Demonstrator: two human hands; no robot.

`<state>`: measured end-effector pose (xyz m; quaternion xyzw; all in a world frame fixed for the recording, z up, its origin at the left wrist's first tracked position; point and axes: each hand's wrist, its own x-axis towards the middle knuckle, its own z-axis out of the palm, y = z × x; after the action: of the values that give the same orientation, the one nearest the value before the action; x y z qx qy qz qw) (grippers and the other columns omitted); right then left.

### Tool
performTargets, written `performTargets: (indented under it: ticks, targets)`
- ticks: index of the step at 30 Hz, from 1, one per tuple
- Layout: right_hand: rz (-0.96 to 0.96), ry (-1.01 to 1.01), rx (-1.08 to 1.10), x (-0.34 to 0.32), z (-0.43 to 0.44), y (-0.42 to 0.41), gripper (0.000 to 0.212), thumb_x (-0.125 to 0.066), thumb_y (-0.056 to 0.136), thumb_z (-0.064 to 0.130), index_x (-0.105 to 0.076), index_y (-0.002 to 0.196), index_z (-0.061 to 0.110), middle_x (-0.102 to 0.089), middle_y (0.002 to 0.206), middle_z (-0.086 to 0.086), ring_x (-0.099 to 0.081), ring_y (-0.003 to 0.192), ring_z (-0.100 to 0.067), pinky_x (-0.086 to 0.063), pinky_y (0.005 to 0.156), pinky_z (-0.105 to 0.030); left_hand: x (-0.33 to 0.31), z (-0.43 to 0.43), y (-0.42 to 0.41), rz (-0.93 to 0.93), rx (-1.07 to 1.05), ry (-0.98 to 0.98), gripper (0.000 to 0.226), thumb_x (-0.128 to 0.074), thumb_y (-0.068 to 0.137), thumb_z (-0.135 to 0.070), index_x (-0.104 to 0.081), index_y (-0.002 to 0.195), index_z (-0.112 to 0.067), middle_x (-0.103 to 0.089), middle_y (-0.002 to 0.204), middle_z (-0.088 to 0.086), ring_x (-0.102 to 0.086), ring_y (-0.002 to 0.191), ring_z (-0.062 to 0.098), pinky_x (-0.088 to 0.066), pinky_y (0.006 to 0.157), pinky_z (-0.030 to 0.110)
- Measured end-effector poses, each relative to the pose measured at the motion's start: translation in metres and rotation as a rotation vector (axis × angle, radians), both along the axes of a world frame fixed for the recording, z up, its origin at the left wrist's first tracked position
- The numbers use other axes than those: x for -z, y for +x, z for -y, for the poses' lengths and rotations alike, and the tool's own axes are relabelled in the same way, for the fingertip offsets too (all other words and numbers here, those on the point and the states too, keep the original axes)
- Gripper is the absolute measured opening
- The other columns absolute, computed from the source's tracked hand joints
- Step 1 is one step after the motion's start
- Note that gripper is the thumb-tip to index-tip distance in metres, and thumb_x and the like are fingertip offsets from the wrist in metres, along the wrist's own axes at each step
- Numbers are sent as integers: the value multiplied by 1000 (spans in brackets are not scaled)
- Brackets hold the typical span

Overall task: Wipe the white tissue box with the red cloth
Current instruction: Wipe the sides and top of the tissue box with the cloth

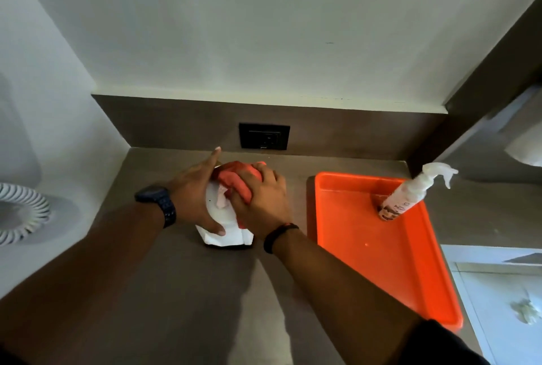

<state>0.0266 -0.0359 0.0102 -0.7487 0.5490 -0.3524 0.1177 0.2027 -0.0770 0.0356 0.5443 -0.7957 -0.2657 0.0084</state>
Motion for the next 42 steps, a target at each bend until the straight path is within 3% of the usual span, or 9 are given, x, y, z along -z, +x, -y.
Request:
performTargets:
  ticks: [5,13,19,23,27,29,31,35,42]
  targets:
    - [-42,66,-100,0,-9,4,40,-54,79,41,-64,114,22,-61,120,-14,-47,107,-47,-44,94,-55,1,-2,-1,-34,3,-35,161,-76,22,-71,24,142,-30,-40,146,9,-39,133,27,-35,109,41]
    - [35,-133,-68,-7,-13,1,41,-84,64,15,-69,102,10,-67,106,-21,-38,100,-30,-49,85,-56,-5,-8,-6,-10,-18,-19,163,-92,30,-53,20,144,-20,-32,151,14,-31,137,29,-31,112,42]
    - [18,-18,-46,0,-9,-9,34,-51,80,27,-68,110,26,-68,116,-5,-51,114,-34,-41,93,-50,-6,-12,-11,21,-72,-30,160,-94,34,-47,18,145,-23,-31,151,15,-31,136,30,-31,109,39]
    - [425,372,332,-6,-5,-23,26,-65,80,23,-73,105,27,-71,109,-12,-62,99,-29,-48,92,-46,-9,-20,-14,54,-183,-42,156,-92,36,-51,16,145,-26,-28,153,12,-30,137,31,-33,108,43]
    - [1107,589,614,-6,-2,-43,10,-66,84,27,-70,76,22,-61,50,10,-58,49,-16,-60,60,-49,-4,-25,-19,82,-374,-70,147,-83,30,-69,-3,146,-25,-32,150,11,-33,135,34,-33,108,48]
    - [1306,561,594,-10,-4,-46,13,-63,89,14,-69,78,15,-59,47,7,-55,42,-11,-55,42,-31,-5,-21,-18,169,-260,-138,148,-72,21,-81,-9,145,-30,-31,151,9,-24,139,35,-25,113,51]
    - [1405,518,559,-11,-4,-47,16,-60,90,8,-70,79,13,-62,53,3,-58,45,-12,-51,43,-22,-12,-10,-16,331,40,-190,154,-67,16,-85,-1,146,-35,-13,158,6,-3,144,34,-7,117,53]
    - [1445,527,526,-9,-4,-45,13,-61,89,12,-73,86,16,-70,81,-9,-65,79,-28,-57,77,-43,-32,19,-22,646,479,-203,143,-82,42,-63,15,144,-38,6,160,2,10,145,30,4,116,48]
    - [1471,472,519,-6,-6,-51,13,-61,90,10,-73,89,11,-71,70,-3,-66,67,-21,-57,66,-33,-35,24,-32,498,452,-152,111,-77,35,-66,-36,133,-31,-50,134,-3,-47,122,20,-39,105,42]
